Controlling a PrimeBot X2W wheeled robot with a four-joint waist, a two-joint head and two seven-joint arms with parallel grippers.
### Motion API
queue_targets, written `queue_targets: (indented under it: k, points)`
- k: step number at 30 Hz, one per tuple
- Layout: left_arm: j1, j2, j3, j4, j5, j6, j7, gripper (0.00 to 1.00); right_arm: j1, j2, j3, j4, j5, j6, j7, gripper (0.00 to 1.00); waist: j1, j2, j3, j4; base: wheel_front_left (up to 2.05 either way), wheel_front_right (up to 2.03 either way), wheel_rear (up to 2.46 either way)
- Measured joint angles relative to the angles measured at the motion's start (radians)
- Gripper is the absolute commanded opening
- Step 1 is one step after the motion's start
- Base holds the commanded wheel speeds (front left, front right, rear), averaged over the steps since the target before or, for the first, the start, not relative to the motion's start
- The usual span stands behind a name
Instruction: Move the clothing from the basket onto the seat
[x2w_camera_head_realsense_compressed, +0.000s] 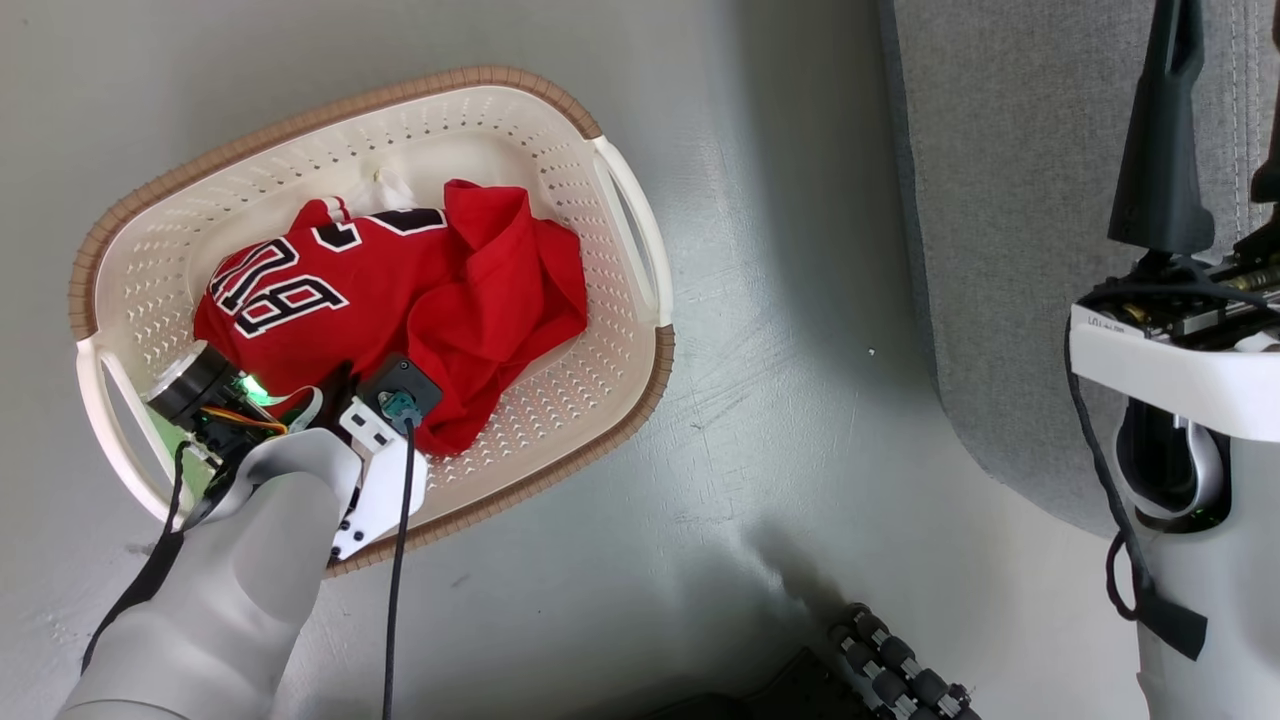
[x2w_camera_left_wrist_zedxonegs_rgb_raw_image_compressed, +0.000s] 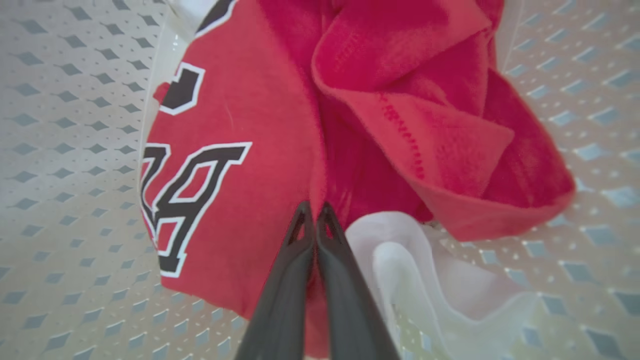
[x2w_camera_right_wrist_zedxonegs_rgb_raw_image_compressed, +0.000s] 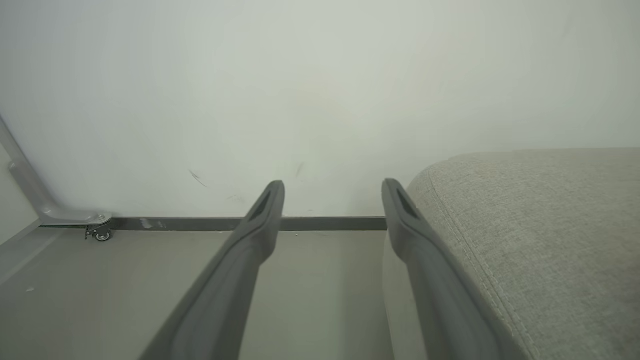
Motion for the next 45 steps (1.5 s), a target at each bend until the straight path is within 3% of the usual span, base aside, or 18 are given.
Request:
queue_targets:
  k: [23, 45]
  points:
    - [-0.006, 0.001, -0.003, -0.049, -0.016, 0.018, -0.145, 0.00, -0.009, 0.000, -0.006, 0.050, 0.000, 0.000, -0.010, 1.00, 0.0000, 0.0000, -0.055, 0.024, 0.00, 0.00, 0.00]
    - [0.054, -0.015, 0.042, -0.221, -0.084, 0.048, -0.198, 0.00, -0.002, 0.000, 0.002, 0.136, -0.066, 0.000, -0.010, 1.00, 0.0001, 0.0000, -0.179, 0.075, 0.00, 0.00, 0.00]
